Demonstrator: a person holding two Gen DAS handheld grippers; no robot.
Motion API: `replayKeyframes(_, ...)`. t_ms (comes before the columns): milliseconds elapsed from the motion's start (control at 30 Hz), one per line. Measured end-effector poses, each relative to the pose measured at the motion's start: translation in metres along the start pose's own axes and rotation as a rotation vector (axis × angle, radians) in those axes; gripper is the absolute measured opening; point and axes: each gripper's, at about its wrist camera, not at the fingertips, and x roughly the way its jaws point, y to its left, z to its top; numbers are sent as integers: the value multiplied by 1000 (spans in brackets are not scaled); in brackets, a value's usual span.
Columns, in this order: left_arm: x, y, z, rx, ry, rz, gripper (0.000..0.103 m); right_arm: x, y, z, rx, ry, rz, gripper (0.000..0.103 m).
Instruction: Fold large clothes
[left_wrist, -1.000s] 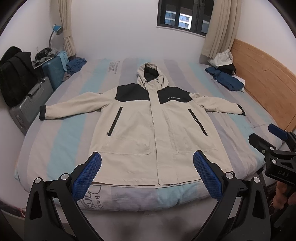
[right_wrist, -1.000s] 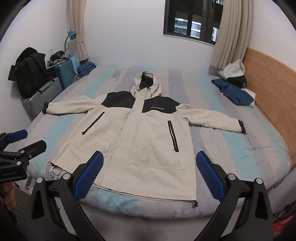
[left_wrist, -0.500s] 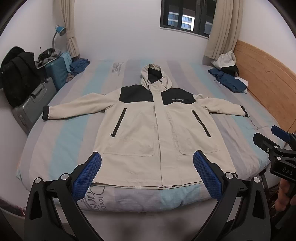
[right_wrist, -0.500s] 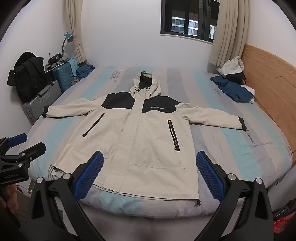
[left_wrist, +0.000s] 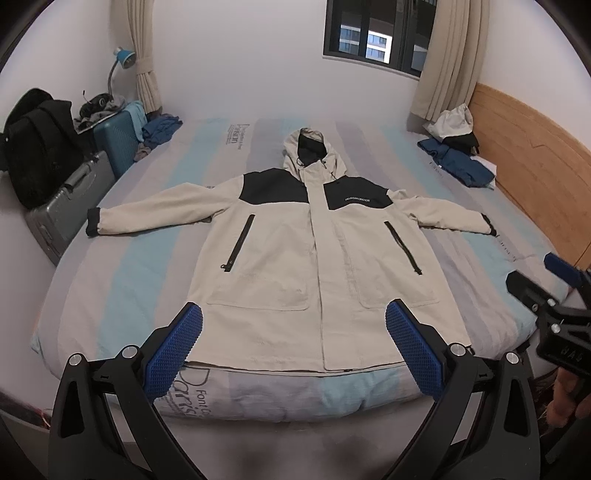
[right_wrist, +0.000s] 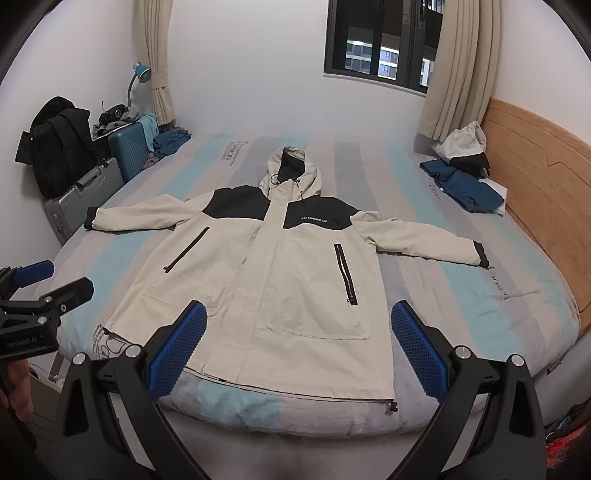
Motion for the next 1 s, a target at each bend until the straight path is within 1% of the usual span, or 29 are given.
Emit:
replayKeyframes(233, 0, 3, 0, -7, 6, 2, 97, -4, 0, 1, 11, -7, 10, 96)
replayKeyframes(433, 1, 4, 0, -12, 13, -2, 97, -6, 0, 2, 1, -13, -2, 96)
replayKeyframes(700, 2, 6, 2, -12, -7, -7, 97, -5, 8, 2, -14, -6, 17, 96)
replayKeyframes(900, 4, 20, 9, 6, -19, -24, 97, -1, 21, 4, 29, 13, -2, 96)
replayKeyframes(1000, 12, 34, 16, 21, -8, -40, 97, 5, 31, 6, 46, 19, -25, 96)
